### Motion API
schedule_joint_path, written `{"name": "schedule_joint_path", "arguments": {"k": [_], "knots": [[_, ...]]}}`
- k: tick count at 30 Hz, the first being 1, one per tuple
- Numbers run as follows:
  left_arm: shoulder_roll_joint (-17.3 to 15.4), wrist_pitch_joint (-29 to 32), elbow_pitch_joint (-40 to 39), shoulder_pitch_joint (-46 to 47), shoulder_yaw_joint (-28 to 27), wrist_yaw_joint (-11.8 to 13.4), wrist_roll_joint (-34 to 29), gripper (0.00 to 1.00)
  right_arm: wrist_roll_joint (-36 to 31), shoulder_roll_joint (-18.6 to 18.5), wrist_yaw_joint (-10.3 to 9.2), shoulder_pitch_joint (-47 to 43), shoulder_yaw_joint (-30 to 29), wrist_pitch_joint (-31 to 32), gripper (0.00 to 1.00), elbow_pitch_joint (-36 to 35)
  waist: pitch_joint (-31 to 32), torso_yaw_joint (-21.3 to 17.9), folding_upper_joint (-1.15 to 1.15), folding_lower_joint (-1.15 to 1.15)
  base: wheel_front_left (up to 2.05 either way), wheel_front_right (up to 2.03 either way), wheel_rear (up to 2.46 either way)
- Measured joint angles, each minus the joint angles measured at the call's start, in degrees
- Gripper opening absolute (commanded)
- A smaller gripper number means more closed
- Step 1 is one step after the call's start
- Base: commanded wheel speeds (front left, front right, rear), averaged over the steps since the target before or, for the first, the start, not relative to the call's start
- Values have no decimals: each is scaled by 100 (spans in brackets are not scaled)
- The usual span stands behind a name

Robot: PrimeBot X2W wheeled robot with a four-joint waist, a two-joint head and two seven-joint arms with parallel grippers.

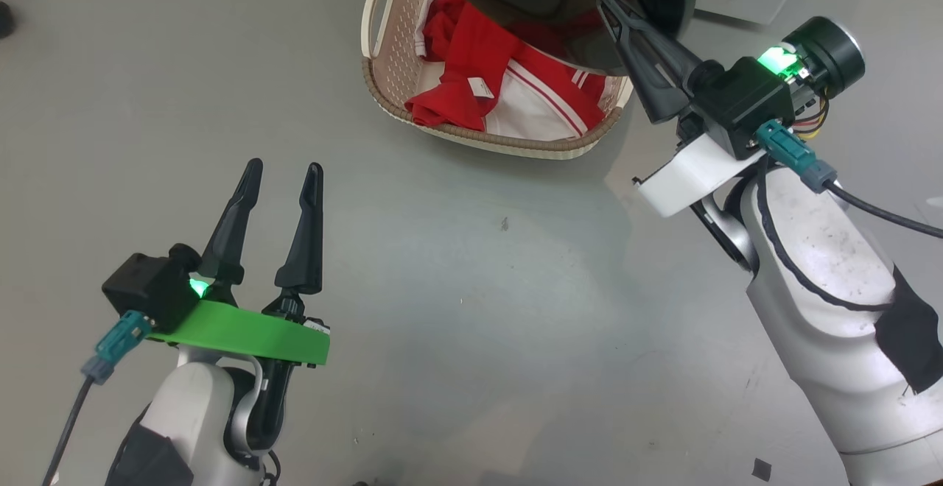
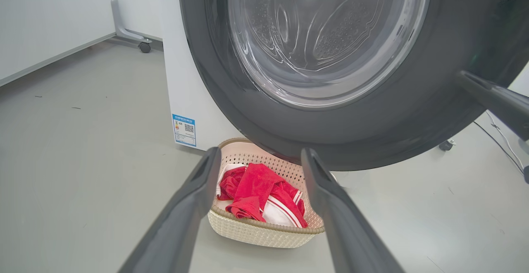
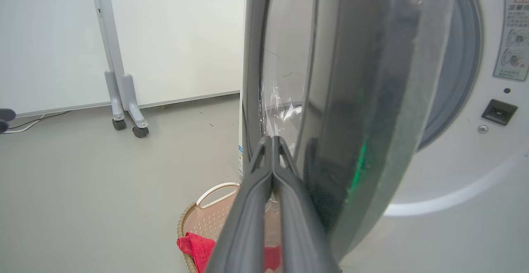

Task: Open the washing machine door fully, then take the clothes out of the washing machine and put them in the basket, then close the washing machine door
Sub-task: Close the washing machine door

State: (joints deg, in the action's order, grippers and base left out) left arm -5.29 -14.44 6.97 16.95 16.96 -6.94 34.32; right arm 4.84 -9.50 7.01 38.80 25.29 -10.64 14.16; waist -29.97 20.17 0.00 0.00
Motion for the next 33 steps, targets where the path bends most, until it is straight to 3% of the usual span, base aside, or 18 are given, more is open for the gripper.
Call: {"name": "schedule_joint_path", "arguments": {"k": [23, 33], "knots": [[4, -1, -145, 489, 12, 0, 199, 100, -29, -337, 32, 1725, -552, 187, 0, 375, -919, 48, 0, 0, 0, 0, 0], [47, -1, -174, 693, 27, 0, 293, 100, -88, -444, -99, 2490, -799, 332, 0, 712, -1280, 100, 0, 0, 0, 0, 0]]}}
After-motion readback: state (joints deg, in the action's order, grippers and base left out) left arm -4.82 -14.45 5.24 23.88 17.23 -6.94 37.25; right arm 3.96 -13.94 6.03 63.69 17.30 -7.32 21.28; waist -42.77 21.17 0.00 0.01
